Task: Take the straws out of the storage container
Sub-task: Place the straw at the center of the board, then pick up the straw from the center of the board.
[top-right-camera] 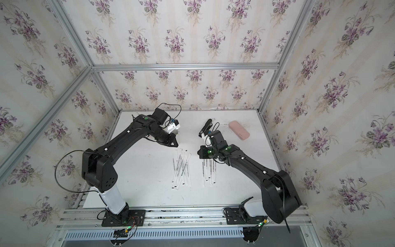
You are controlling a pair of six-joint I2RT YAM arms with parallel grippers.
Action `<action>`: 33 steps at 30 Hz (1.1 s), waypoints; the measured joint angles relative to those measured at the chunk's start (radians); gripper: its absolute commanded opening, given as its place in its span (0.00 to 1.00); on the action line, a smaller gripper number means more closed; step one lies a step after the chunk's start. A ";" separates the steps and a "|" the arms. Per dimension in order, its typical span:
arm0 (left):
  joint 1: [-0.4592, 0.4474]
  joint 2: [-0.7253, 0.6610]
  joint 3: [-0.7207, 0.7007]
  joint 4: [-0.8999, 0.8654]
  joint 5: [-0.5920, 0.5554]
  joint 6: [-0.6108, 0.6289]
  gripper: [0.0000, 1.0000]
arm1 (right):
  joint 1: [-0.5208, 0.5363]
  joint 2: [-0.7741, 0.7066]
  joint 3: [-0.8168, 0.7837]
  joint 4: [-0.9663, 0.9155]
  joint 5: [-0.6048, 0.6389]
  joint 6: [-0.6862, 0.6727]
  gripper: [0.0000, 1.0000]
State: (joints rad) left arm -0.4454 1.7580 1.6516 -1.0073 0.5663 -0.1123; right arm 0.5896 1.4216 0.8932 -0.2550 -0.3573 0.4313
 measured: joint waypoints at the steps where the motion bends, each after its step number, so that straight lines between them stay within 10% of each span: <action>1: 0.000 -0.021 0.010 0.000 0.003 0.001 0.16 | 0.015 0.024 0.000 0.005 -0.010 0.005 0.06; 15: 0.060 -0.195 0.008 0.016 0.072 0.050 0.22 | 0.085 0.364 0.111 0.081 0.026 0.033 0.04; 33: 0.115 -0.292 -0.049 0.089 0.129 0.052 0.23 | 0.211 0.223 0.164 0.081 0.130 -0.036 0.17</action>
State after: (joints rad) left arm -0.3302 1.4662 1.6028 -0.9188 0.6956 -0.0601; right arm 0.8001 1.6447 1.0576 -0.1741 -0.2268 0.3954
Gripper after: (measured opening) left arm 0.233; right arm 0.147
